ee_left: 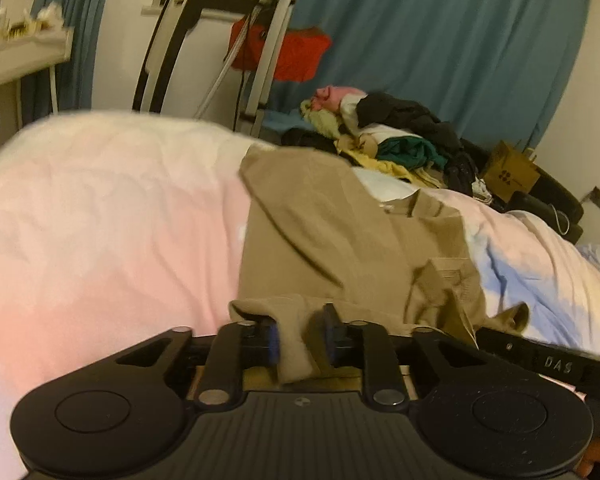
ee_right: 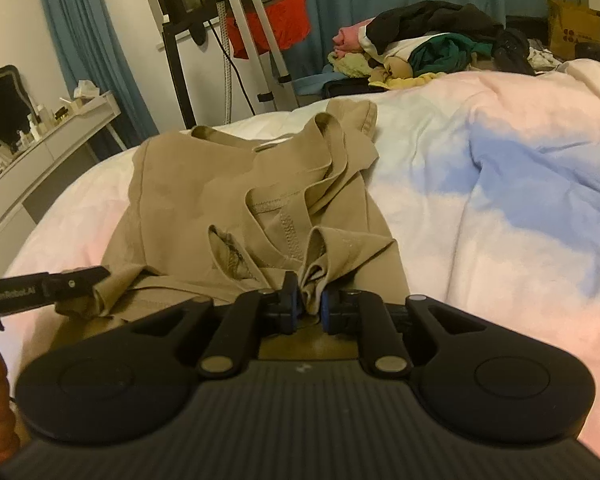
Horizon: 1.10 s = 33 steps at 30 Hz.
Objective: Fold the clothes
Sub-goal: 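Grasp the shirt hem with the right tool and fold it toward the collar, then open the right tool and release the folded hem onto the shirt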
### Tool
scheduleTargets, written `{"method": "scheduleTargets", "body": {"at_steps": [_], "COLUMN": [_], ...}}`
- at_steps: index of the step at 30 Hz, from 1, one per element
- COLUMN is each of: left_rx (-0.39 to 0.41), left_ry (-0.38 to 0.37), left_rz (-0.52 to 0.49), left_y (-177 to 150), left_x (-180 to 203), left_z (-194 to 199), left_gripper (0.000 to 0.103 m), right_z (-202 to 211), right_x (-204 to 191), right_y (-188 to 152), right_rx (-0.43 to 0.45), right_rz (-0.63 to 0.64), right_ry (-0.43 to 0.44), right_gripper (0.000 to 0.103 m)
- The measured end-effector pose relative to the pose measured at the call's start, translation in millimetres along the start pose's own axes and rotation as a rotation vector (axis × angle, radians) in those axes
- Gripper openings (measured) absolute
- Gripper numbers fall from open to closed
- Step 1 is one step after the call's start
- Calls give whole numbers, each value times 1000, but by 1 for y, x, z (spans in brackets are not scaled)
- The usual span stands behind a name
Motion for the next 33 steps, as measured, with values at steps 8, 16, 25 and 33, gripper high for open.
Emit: {"method": "scheduleTargets", "body": {"at_steps": [8,16,25,33], "left_rx": [115,134,-59,-322], "left_ry": [25,-25,-64,-77], "left_rz": [-108,-87,113,613], "left_y": [14,11,-35,-89], "left_x": [30,43,27,-26], "left_z": [79,144,158,104], "left_gripper": [90,97,97,76], "right_z": [74,136,165,164], "right_x": [-13,-27,-42,-38], "right_y": [36,34,21,1], "right_rx": [166,239,267,176], "right_rz": [15,47,79,7], "right_ry": [15,18,16,8], "right_gripper": [92,95,95,95]}}
Point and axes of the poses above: each gripper's, at about its wrist camera, not at the fingertips, and z roughly against the way its jaws point, x to its right, y to its top, the point moved 4 cm from there along -z, roughly the way its jaws point, and after that the axes turned 14 degrees about x, right-handed, at the moved point
